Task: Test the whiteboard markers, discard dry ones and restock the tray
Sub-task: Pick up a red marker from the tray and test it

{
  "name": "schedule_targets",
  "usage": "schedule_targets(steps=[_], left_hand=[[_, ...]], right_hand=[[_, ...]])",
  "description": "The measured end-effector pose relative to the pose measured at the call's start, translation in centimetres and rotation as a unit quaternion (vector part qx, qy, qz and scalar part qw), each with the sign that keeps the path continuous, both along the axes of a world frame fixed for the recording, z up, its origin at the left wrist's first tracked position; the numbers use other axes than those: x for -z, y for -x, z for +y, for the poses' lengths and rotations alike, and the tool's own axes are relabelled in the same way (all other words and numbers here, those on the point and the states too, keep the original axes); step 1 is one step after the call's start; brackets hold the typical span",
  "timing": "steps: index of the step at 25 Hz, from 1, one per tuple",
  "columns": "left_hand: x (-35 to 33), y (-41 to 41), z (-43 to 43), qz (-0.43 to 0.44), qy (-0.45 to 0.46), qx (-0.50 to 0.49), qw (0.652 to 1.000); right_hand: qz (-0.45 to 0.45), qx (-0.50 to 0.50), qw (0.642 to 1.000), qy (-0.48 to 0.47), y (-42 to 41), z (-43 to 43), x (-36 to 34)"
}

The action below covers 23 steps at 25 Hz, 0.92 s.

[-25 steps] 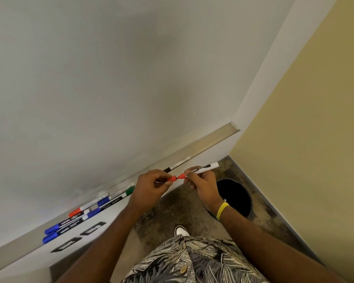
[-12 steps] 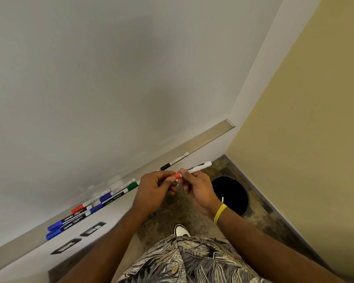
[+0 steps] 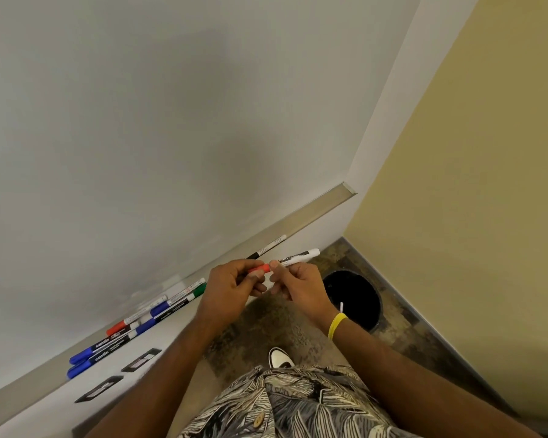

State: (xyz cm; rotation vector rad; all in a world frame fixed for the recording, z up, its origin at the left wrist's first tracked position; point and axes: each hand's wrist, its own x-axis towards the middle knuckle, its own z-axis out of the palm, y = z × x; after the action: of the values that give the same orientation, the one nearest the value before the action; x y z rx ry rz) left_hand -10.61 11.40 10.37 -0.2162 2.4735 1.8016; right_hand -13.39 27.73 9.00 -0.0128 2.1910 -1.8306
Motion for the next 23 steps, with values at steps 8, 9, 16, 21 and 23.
schedule_targets(steps=[8, 9, 16, 21, 23], left_hand=[[2.9, 1.3, 0.5, -0.035, 0.078, 0.075, 0.994], [3.4, 1.4, 0.8, -0.032, 0.092, 0.102, 0.99], [6.8, 2.0, 2.7, -0.057, 0.188, 0.178, 0.964], [7.8, 3.5, 4.1, -0.07, 0.212, 0.221, 0.949], [8.0, 4.4, 5.0, -0.068, 0.215, 0.223, 0.948]], right_hand=[[0.278, -0.187, 0.857, -0.392, 1.1, 4.2, 2.5], [0.247, -0.214, 0.86, -0.392, 0.7, 4.6, 3.2], [0.019, -0.09, 0.935, -0.342, -1.4, 10.3, 9.6], [-0.087, -0.018, 0.916, -0.392, -0.8, 16.6, 13.0], [-0.1, -0.004, 0.912, -0.399, 0.6, 18.3, 13.2]])
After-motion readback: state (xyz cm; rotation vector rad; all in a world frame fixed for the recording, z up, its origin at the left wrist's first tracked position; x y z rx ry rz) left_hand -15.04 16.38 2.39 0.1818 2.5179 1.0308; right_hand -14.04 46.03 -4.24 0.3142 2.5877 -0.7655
